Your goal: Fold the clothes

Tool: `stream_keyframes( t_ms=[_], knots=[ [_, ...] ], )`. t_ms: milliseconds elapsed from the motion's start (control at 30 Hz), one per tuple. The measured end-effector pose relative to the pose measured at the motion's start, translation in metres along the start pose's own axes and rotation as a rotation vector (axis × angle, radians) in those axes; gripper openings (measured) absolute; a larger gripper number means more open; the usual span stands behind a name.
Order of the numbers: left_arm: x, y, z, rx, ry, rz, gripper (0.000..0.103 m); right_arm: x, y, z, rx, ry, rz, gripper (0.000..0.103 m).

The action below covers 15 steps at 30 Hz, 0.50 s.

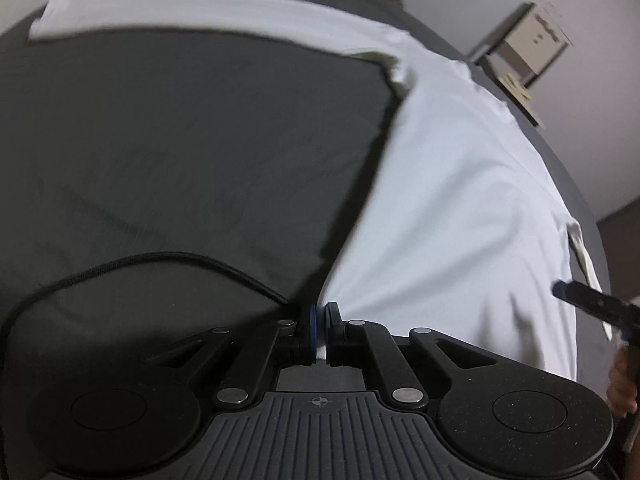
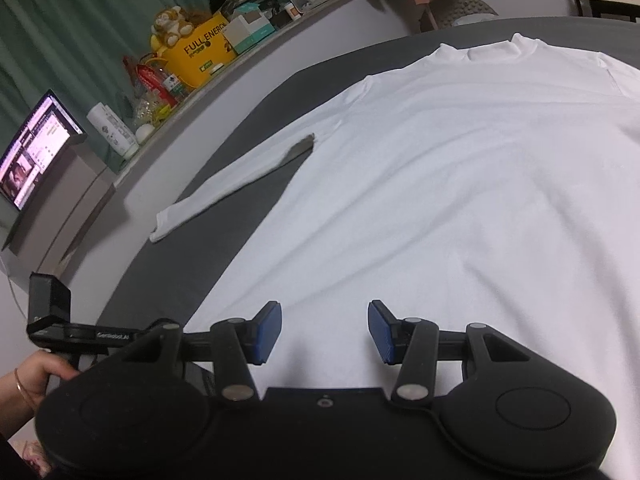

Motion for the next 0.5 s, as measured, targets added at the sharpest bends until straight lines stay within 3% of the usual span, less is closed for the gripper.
stream_keyframes(
  t_ms=[67, 167, 300, 400, 500],
  knots=[
    [0.002, -0.003, -0.001, 0.022, -0.025, -0.003, 0.004, 0.008, 0.009, -0.003, 0.007, -0.007, 0.024, 0.047],
    [0.006, -0.005, -0.001, 0.029, -0.082, -0.018, 0.004, 0.043, 0.048, -0.013, 0.032, -0.067, 0.113, 0.063],
    [0.008, -0.005, -0.003, 0.028, -0.109, -0.013, 0.004, 0.103, 0.093, -0.010, -0.057, -0.143, 0.281, 0.063],
    [0.006, -0.006, -0.005, 0.013, -0.103, 0.003, 0.004, 0.141, 0.100, 0.015, -0.274, -0.179, 0.347, 0.062],
    [0.003, -0.006, -0.005, -0.008, -0.091, 0.017, 0.004, 0.163, 0.093, 0.060, -0.546, -0.221, 0.329, 0.055]
  ],
)
Point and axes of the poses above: each gripper's, at about its wrist camera, not at the fingertips, and y roughly against the way its jaws point, x to its right, z to its underside, the point moved 10 cm from there along -y, roughly the way its jaws point, and after that the axes turned 9 degrees about -x, right-handed, at the moved point
